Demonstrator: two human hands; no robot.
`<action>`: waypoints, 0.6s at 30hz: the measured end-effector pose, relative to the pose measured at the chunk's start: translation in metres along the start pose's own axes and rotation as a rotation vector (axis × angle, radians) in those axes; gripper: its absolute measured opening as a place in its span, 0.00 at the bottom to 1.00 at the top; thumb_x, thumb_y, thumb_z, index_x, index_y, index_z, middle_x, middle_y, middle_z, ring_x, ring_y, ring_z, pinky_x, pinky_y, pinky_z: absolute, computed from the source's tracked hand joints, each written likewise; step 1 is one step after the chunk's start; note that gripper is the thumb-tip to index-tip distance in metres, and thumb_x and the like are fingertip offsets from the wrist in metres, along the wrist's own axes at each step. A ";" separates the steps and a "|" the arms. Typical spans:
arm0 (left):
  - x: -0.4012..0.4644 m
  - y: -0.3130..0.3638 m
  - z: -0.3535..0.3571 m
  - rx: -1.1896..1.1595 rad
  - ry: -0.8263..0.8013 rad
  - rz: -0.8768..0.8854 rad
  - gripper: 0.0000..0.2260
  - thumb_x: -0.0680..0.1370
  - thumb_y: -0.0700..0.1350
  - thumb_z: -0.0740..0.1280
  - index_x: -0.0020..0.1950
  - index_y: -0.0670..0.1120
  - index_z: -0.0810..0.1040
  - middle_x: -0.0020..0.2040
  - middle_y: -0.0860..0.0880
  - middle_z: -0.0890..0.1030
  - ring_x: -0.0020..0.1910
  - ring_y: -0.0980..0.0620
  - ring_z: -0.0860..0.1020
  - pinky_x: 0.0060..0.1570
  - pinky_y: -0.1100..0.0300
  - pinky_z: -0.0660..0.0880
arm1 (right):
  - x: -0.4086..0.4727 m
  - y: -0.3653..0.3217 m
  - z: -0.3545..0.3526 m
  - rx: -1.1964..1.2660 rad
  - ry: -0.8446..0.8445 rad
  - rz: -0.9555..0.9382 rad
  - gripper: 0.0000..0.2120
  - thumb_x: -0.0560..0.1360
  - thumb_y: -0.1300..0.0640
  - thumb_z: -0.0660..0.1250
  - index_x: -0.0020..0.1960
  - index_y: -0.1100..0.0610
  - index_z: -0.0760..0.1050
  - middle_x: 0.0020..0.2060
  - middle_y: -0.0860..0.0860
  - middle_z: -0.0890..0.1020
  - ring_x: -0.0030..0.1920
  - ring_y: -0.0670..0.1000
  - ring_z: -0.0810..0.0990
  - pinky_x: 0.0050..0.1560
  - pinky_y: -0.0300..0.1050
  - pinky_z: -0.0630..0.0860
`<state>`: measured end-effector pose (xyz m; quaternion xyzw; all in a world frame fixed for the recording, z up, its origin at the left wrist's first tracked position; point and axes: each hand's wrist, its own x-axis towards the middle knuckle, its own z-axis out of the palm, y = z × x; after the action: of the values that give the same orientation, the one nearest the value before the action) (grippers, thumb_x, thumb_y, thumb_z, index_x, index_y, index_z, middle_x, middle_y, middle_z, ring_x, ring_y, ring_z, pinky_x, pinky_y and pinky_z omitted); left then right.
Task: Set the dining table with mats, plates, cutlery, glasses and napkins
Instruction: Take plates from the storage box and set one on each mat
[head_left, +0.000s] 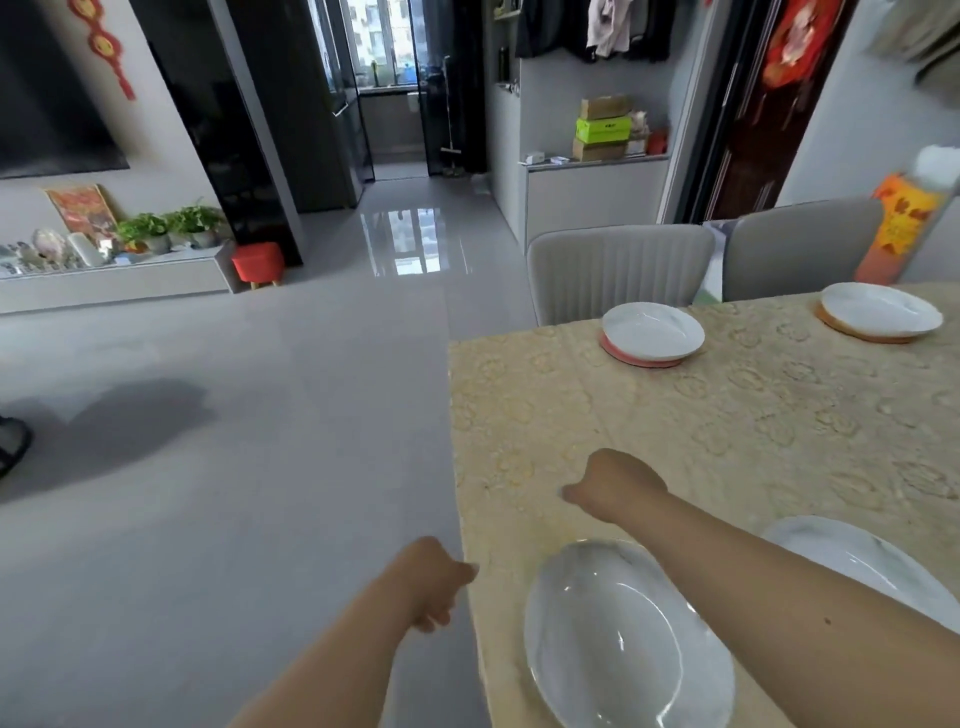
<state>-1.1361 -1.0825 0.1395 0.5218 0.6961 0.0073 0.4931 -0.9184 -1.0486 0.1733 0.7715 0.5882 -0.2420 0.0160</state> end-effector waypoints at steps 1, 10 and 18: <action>0.001 -0.002 -0.021 0.007 0.026 0.048 0.12 0.79 0.48 0.65 0.44 0.40 0.73 0.41 0.42 0.78 0.35 0.47 0.78 0.37 0.57 0.75 | 0.000 -0.022 0.000 0.072 0.026 -0.034 0.19 0.75 0.44 0.65 0.32 0.55 0.68 0.31 0.50 0.73 0.36 0.53 0.75 0.35 0.41 0.68; 0.007 -0.027 -0.211 -0.083 0.268 0.378 0.10 0.78 0.49 0.66 0.49 0.42 0.77 0.44 0.46 0.83 0.40 0.51 0.84 0.47 0.51 0.80 | 0.030 -0.206 0.007 0.825 0.121 -0.139 0.14 0.76 0.51 0.66 0.37 0.56 0.68 0.35 0.55 0.79 0.34 0.52 0.77 0.41 0.45 0.73; 0.074 0.002 -0.312 -0.223 0.272 0.490 0.09 0.78 0.48 0.67 0.49 0.42 0.77 0.44 0.46 0.82 0.41 0.49 0.84 0.50 0.49 0.79 | 0.103 -0.279 -0.015 0.992 0.170 -0.121 0.15 0.77 0.47 0.64 0.43 0.59 0.75 0.33 0.54 0.79 0.36 0.53 0.78 0.46 0.48 0.74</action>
<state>-1.3491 -0.8702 0.2507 0.6110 0.6040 0.2723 0.4333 -1.1489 -0.8655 0.2187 0.6677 0.4455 -0.4289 -0.4143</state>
